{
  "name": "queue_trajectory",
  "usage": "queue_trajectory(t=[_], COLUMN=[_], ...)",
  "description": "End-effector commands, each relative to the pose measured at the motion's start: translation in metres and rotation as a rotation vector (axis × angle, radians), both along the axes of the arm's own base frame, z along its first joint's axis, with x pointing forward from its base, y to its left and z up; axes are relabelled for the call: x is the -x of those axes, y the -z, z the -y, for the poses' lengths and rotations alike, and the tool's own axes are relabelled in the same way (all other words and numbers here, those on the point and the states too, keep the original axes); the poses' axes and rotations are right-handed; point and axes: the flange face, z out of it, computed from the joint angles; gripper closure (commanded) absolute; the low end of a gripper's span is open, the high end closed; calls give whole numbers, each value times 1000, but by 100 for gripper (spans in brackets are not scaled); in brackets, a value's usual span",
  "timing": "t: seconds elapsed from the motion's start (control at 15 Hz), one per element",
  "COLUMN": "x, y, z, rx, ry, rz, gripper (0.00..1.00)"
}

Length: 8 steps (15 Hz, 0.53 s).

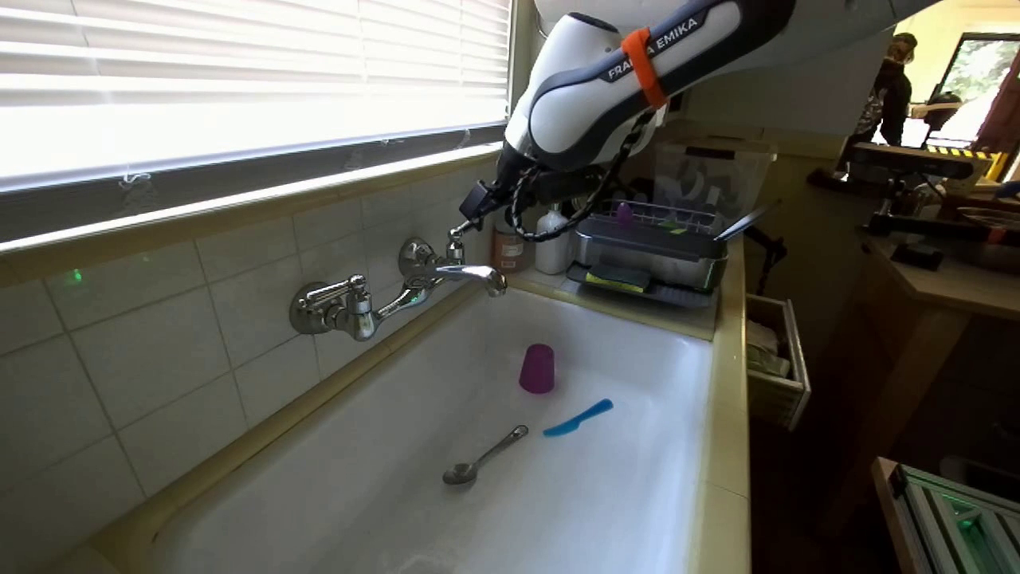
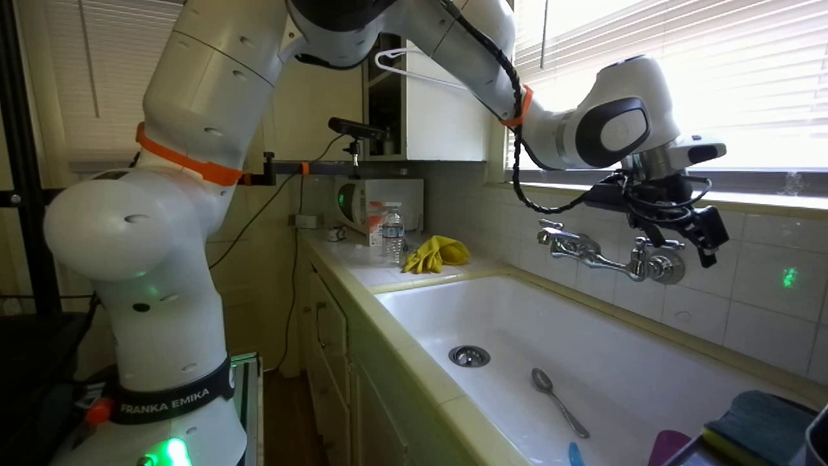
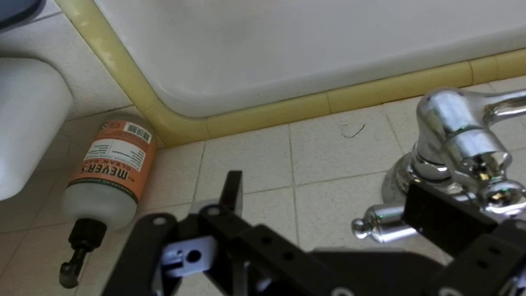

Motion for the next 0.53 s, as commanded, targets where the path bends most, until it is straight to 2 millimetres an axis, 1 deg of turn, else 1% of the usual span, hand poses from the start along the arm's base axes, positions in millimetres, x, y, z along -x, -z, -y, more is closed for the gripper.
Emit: queue_trajectory(t=[0.0, 0.2, 0.47], x=[-15, -17, -2], y=[2, -1, -12], z=[17, 23, 28], rx=[-2, -6, 5], ry=[64, 85, 66], rz=[101, 126, 71], gripper=[0, 0, 0])
